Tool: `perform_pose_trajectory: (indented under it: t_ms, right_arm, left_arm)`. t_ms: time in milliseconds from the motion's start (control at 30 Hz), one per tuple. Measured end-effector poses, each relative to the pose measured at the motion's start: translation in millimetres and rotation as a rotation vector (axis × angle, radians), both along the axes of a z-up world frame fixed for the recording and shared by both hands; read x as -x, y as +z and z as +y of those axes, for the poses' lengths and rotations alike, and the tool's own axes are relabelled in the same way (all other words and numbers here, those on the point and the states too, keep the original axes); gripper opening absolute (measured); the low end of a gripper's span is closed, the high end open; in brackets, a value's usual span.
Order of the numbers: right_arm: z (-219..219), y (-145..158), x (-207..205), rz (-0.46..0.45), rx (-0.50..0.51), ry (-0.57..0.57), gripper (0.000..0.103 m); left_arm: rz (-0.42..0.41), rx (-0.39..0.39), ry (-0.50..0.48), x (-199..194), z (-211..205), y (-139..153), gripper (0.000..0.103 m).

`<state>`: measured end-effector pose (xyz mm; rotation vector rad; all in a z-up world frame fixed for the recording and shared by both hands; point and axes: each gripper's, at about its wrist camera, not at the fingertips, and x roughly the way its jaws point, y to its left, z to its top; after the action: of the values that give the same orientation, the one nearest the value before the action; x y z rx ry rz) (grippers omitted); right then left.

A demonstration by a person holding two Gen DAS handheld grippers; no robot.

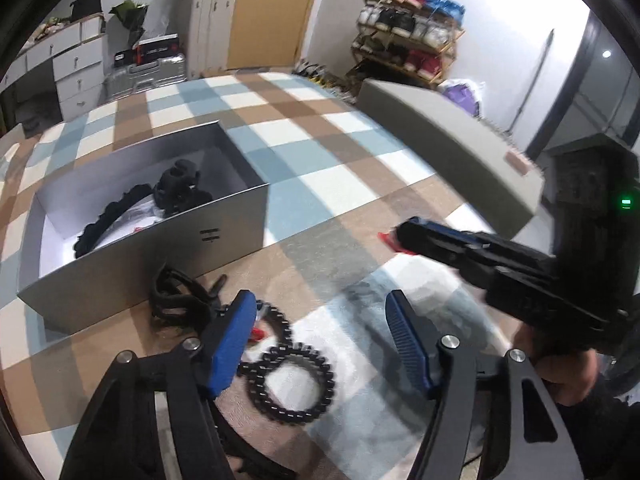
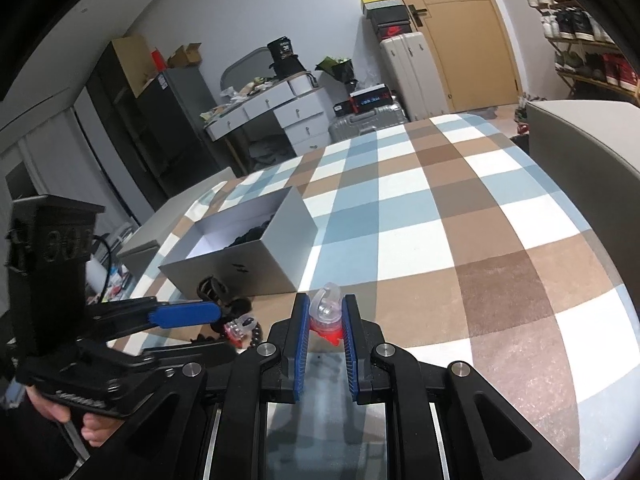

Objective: Organize jewelry

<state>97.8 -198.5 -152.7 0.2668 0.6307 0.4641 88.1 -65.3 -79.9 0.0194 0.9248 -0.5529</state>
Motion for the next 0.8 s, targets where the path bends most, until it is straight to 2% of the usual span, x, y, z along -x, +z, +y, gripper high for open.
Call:
perform_pose_trajectory:
  t_ms: [167, 233, 300, 467, 667, 800]
  right_arm:
    - [-0.5, -2.8, -0.3, 0.001, -0.009, 0.007, 0.015]
    - [-1.0, -3.8, -0.7, 0.005, -0.011, 0.009, 0.015]
    - [-0.8, -4.0, -1.2, 0.008, -0.007, 0.009, 0.015]
    - [2.5, -1.7, -1.0, 0.000, 0.024, 0.008, 0.015]
    - [6.0, 0.1, -0.2, 0.006, 0.066, -0.011, 0.015]
    - [4.0, 1.0, 1.2, 0.002, 0.071, -0.016, 0.015]
  left_arm:
    - [0.024, -0.063, 0.027, -6.7, 0.3, -6.7, 0.062]
    - [0.047, -0.063, 0.037, -10.0, 2.5, -10.3, 0.058]
    - [0.055, -0.087, 0.051, -12.0, 3.0, -13.6, 0.042]
    - [0.050, -0.127, 0.030, -10.6, -1.3, -14.3, 0.041]
    - [0.042, -0.213, 0.066, -14.2, -4.3, -19.5, 0.026]
    - [0.031, -0.241, 0.055, -9.8, -7.3, -21.7, 0.024]
